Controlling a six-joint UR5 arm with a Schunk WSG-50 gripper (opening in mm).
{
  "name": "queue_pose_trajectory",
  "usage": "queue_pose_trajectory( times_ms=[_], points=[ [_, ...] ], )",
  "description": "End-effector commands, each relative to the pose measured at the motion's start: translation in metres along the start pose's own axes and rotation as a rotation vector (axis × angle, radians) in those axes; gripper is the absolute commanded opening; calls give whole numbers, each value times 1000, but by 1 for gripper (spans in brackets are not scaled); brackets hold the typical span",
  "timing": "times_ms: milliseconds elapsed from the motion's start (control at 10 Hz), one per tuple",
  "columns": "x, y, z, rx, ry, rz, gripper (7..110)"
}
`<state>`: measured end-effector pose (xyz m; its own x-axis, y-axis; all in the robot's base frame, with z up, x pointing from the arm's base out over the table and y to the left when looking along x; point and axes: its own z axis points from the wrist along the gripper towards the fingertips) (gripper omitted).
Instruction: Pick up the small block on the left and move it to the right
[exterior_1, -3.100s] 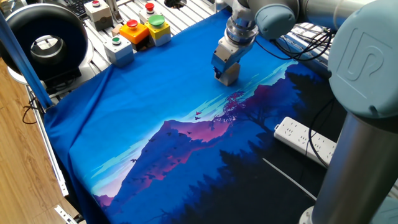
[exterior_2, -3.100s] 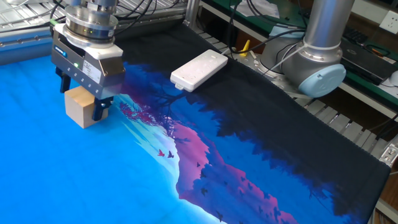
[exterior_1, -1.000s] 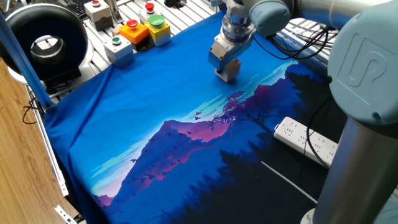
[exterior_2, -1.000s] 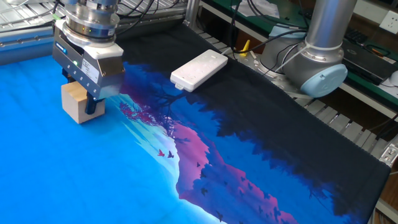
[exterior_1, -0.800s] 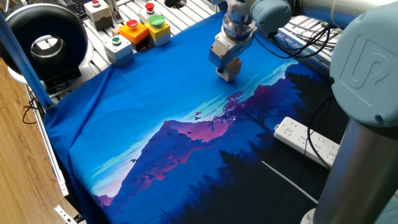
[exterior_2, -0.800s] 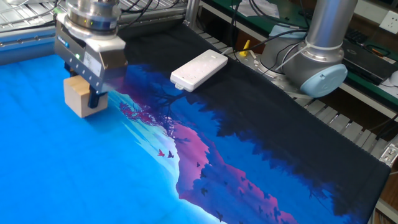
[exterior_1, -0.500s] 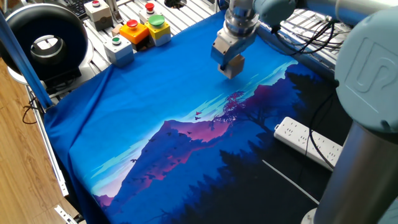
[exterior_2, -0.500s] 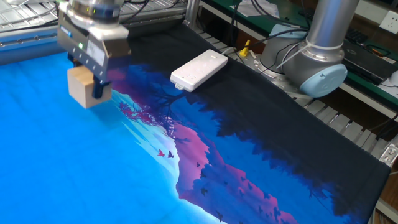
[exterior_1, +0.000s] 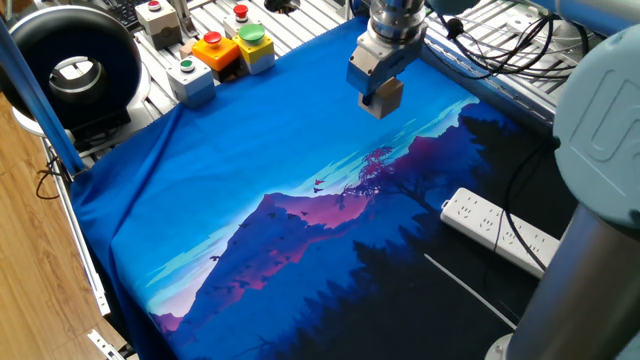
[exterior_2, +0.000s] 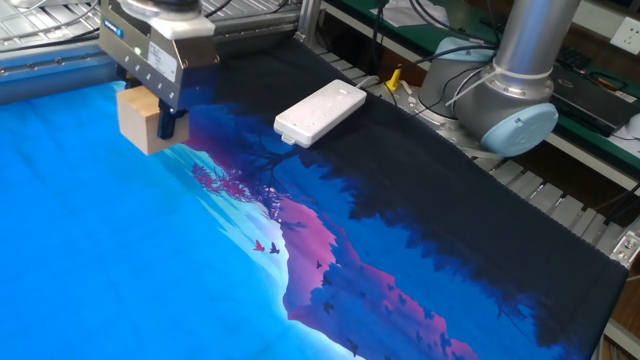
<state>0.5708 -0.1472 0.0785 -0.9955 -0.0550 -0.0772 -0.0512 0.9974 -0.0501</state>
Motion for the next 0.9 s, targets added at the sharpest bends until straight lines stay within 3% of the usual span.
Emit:
queue_pose_trajectory(
  times_ms=[0, 500, 800],
  points=[
    [0, 3, -6, -10, -3, 11, 7],
    [-2, 38, -24, -6, 12, 77, 7],
    [-2, 55, -26, -9, 12, 111, 7]
  ],
)
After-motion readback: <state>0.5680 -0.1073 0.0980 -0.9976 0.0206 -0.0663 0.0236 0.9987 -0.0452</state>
